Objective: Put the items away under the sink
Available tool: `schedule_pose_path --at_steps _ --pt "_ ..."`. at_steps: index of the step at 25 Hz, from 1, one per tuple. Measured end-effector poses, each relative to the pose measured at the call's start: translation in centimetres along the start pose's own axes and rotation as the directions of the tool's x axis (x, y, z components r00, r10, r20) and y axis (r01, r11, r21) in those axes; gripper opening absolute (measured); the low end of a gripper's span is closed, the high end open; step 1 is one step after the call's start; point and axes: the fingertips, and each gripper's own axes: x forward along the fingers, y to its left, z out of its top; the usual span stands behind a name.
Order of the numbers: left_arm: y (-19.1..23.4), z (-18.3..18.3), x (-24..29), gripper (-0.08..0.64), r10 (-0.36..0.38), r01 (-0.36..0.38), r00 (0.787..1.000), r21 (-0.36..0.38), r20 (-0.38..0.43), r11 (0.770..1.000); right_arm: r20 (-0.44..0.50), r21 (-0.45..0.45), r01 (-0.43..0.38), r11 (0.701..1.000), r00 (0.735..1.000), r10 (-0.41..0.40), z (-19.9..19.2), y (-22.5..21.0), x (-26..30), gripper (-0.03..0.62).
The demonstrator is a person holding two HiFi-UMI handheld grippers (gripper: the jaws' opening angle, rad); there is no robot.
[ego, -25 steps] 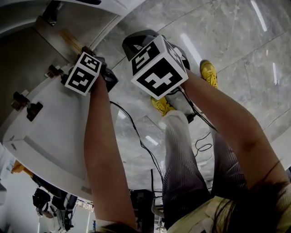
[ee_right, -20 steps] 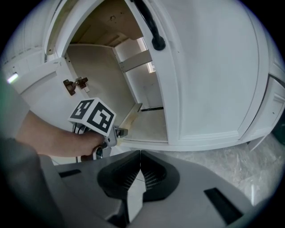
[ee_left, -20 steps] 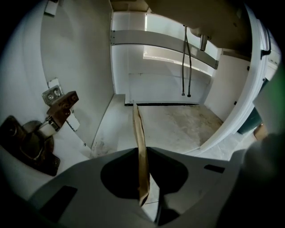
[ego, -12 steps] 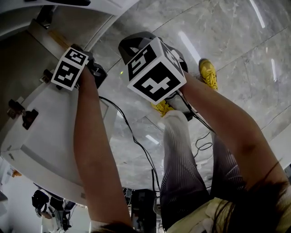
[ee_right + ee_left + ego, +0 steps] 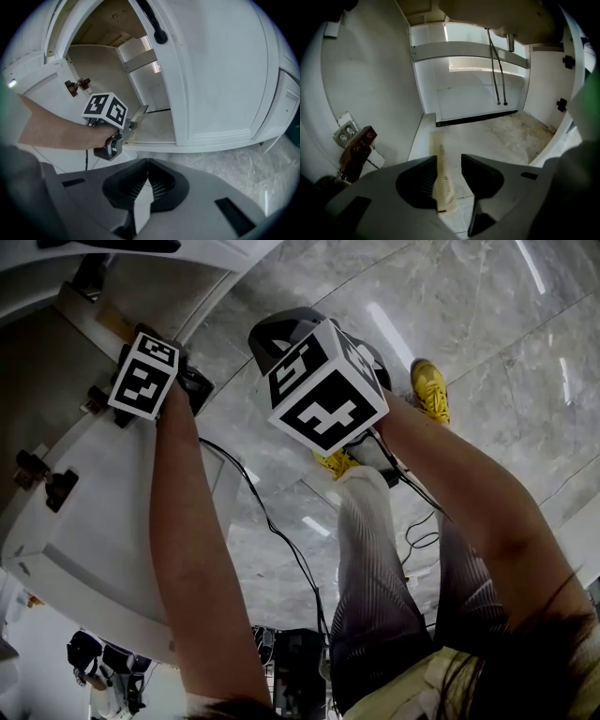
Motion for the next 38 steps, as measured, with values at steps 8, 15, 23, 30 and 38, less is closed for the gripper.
schedule_pose_path --at_steps 8,15,23,30,38 --pt "0.0 -1.8 -2.0 0.163 -0.028 0.024 0.998 -0.066 -0.058 0.998 -0.003 -0.003 -0.002 1.000 1.000 0.002 0.3 0.5 -1.1 0.025" --pt "-1.7 -2.4 -5.1 0.100 -0.072 0.074 0.994 0.021 -0.086 0.997 0.003 0.047 0.016 0.999 1.000 -0.016 0.4 0.2 -3.5 0.025" --pt "-2.9 -3.0 -9.3 0.083 -0.070 0.070 0.991 -0.007 -0.117 0.998 -0.017 0.021 0.018 1.000 1.000 -0.018 1.1 0.3 -6.9 0.025" --pt "-4.3 -2.6 -12.6 0.075 -0.083 0.073 0.988 -0.081 -0.128 0.994 -0.021 0.003 0.027 1.000 0.999 -0.027 2.4 -0.3 -9.9 0.025" --pt "-4.5 -2.8 -17.0 0.069 -0.108 0.088 0.982 -0.131 -0.154 0.988 -0.031 0.004 0.025 1.000 0.999 -0.025 3.6 0.5 -13.1 0.025"
